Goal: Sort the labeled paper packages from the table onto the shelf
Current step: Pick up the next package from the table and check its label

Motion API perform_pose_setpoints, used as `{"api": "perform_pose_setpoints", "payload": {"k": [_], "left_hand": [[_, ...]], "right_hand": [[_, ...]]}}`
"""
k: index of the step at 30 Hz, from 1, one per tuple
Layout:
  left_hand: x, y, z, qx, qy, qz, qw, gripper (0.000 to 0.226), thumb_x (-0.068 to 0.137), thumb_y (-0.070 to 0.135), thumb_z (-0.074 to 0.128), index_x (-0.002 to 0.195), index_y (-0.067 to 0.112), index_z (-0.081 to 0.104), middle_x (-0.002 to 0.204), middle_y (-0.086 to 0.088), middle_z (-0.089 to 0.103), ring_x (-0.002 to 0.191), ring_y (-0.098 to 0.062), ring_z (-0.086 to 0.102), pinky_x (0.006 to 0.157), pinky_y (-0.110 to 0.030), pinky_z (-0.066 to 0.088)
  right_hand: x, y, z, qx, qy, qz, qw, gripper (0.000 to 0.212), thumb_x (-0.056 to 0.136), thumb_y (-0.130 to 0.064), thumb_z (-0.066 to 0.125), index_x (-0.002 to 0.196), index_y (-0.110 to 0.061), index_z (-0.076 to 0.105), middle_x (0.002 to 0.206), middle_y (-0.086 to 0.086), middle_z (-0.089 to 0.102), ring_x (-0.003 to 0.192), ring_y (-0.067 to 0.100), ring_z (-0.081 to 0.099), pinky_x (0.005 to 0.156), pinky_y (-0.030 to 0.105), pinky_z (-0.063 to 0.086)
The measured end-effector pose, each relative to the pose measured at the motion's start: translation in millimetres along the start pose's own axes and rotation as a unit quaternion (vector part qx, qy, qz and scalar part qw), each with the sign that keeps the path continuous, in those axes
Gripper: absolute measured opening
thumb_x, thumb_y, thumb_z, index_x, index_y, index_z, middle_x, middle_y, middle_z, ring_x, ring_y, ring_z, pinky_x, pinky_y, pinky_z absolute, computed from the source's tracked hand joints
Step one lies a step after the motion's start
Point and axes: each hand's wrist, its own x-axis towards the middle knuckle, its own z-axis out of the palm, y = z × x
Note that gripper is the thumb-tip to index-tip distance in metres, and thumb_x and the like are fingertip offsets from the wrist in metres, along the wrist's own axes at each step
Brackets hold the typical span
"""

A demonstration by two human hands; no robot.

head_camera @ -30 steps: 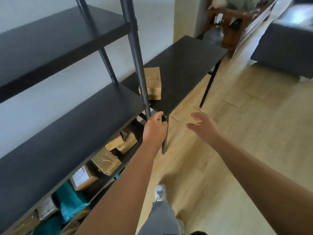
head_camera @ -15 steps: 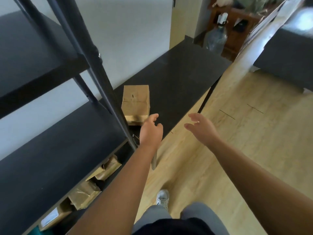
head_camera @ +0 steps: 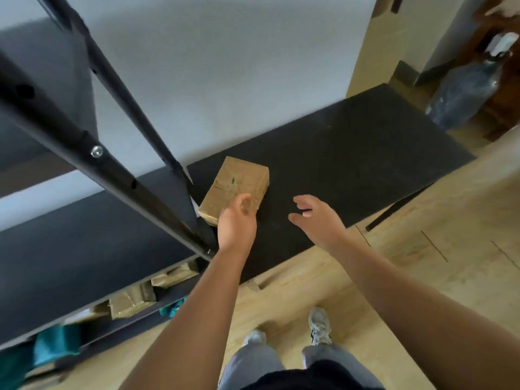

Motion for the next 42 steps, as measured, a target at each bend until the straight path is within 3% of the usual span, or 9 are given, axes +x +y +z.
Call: {"api": "perform_pose_setpoints", "payload": {"k": [2,4,8,14,19,22,30,37,42], "left_hand": [[3,1,-4,0.013,0.032,-0.021,0.999,0.041,0.099,0.014,0.047,0.137,0.027,0.056,0.118,0.006,0.064,0.075,-0.008,0.061,0.059,-0.026,0.051],[5,-1,-11,0.027,0.057,-0.027,0.998,0.045,0.098,0.011,0.046,0.14,0.026,0.054,0.125,0.003,0.064,0.073,-0.006,0.059,0.056,-0.021,0.044],[15,-13,-22,0.073,0.08,-0.042,0.993,0.049,0.098,0.009,0.046,0.146,0.021,0.048,0.148,-0.003,0.048,0.124,-0.018,0.055,0.082,-0.025,0.044],[51,-19,-20,0.141,-0.008,-0.069,0.988,0.066,0.099,0.002,0.043,0.159,0.018,0.021,0.169,-0.002,0.011,0.156,-0.023,0.005,0.12,-0.042,0.024],[66,-25,-16,0.171,-0.002,-0.114,0.979,0.062,0.099,0.014,0.046,0.157,0.016,0.023,0.157,-0.009,0.036,0.143,-0.029,0.033,0.112,-0.046,0.038],[62,-24,-12,0.153,-0.004,-0.128,0.98,0.054,0.101,0.017,0.043,0.154,0.015,0.03,0.151,-0.011,0.04,0.139,-0.029,0.037,0.107,-0.045,0.041],[39,-27,11,0.023,0.037,-0.211,0.977,0.041,0.106,0.019,0.031,0.137,0.011,0.055,0.133,-0.013,0.051,0.11,-0.031,0.061,0.094,-0.043,0.053],[17,-15,22,-0.053,0.134,-0.226,0.963,0.035,0.105,0.018,0.036,0.13,0.014,0.06,0.127,-0.009,0.057,0.102,-0.024,0.06,0.093,-0.041,0.054],[11,-4,24,-0.005,0.187,-0.16,0.969,0.032,0.101,0.013,0.045,0.126,0.018,0.065,0.127,-0.01,0.057,0.121,-0.028,0.05,0.099,-0.04,0.047]], "right_hand": [[13,-3,-1,-0.026,-0.037,-0.023,0.999,0.051,0.096,-0.027,0.061,0.145,-0.026,0.046,0.144,-0.002,0.053,0.13,0.015,0.051,0.091,0.026,0.039],[23,-8,0,-0.052,-0.069,-0.046,0.995,0.052,0.096,-0.028,0.06,0.146,-0.025,0.045,0.144,-0.001,0.053,0.13,0.016,0.051,0.09,0.025,0.038],[34,-22,15,-0.086,-0.109,-0.073,0.988,0.054,0.096,-0.029,0.06,0.147,-0.022,0.043,0.145,0.001,0.052,0.127,0.017,0.054,0.089,0.026,0.04],[48,-35,35,-0.132,-0.134,-0.061,0.98,0.057,0.097,-0.027,0.056,0.151,-0.021,0.037,0.151,0.003,0.048,0.126,0.02,0.056,0.081,0.025,0.041],[58,-41,44,-0.161,-0.14,-0.053,0.976,0.053,0.097,-0.027,0.056,0.148,-0.022,0.041,0.147,0.003,0.052,0.12,0.019,0.059,0.082,0.028,0.044],[64,-36,49,-0.155,-0.139,-0.046,0.977,0.044,0.096,-0.026,0.059,0.138,-0.019,0.051,0.13,0.002,0.063,0.098,0.012,0.06,0.079,0.027,0.046],[79,-15,39,-0.149,-0.12,-0.041,0.981,0.059,0.097,-0.025,0.058,0.15,-0.019,0.035,0.142,0.008,0.052,0.118,0.025,0.06,0.082,0.029,0.048],[91,-17,24,-0.134,-0.172,-0.052,0.974,0.058,0.099,-0.027,0.054,0.153,-0.019,0.032,0.147,0.005,0.049,0.128,0.024,0.054,0.09,0.03,0.045],[101,-12,21,-0.081,-0.217,-0.006,0.973,0.052,0.102,-0.032,0.049,0.15,-0.017,0.038,0.143,0.004,0.054,0.127,0.023,0.054,0.094,0.033,0.041]]}}
